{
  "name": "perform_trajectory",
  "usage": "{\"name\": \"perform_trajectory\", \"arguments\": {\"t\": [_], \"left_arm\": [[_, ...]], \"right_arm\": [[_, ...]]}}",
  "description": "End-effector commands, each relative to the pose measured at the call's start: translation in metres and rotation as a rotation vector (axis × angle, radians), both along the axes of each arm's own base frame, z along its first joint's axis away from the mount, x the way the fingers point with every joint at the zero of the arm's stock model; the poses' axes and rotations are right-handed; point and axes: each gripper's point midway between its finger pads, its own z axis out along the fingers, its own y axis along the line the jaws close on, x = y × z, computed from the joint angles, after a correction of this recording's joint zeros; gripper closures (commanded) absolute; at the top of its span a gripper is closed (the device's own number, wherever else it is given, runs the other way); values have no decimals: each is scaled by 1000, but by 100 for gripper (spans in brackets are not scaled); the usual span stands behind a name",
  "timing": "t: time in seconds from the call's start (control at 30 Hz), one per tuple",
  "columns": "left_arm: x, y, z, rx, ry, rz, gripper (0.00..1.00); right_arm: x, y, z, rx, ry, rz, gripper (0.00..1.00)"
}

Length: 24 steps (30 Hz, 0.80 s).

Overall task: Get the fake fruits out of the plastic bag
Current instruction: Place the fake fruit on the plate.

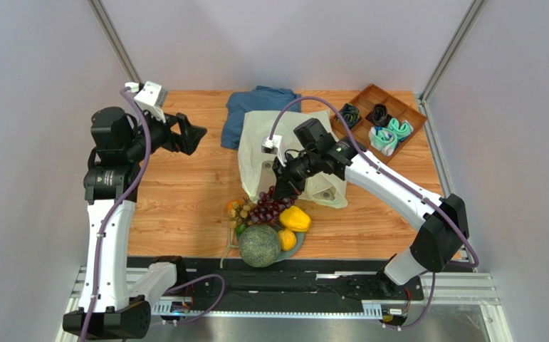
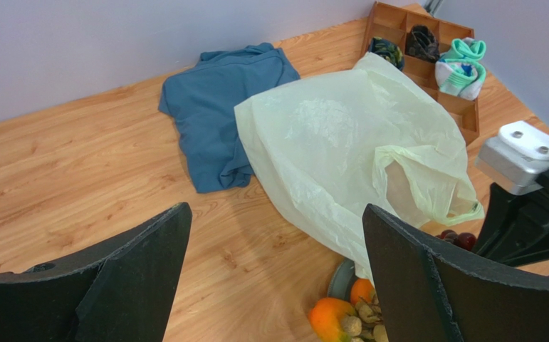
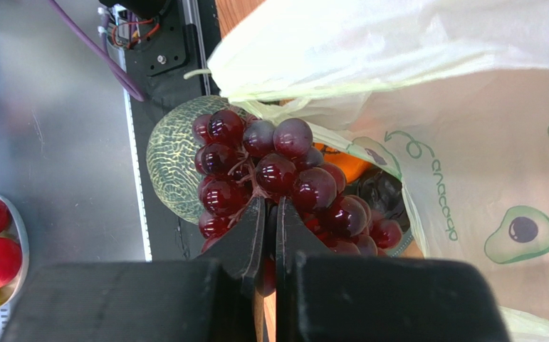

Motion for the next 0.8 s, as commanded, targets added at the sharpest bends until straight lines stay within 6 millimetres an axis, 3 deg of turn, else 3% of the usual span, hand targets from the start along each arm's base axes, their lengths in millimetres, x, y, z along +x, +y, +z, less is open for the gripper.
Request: {"name": "perform_trajectory", "arguments": {"t": [0.0,0.3,0.4,0.63,0.77], "left_arm": [[-14,-2,11,-56,-32,-18,2],[-19,4,14,-98,-35,1,2],[-18,2,13,-115,-25,-10,2],[-12,-4,15,-167,0,-32,2],[-10,-5,16,-178,-1,-39,2]], "right_arm": [[2,10,0,28,-12,-4,100],[-4,14,-19,-9,4,10,99],[-8,15,-27,-27,21,15,94],[-5,18,-46,-88,24,-11,55],[1,18,-43,-100,3,-32,49]]}}
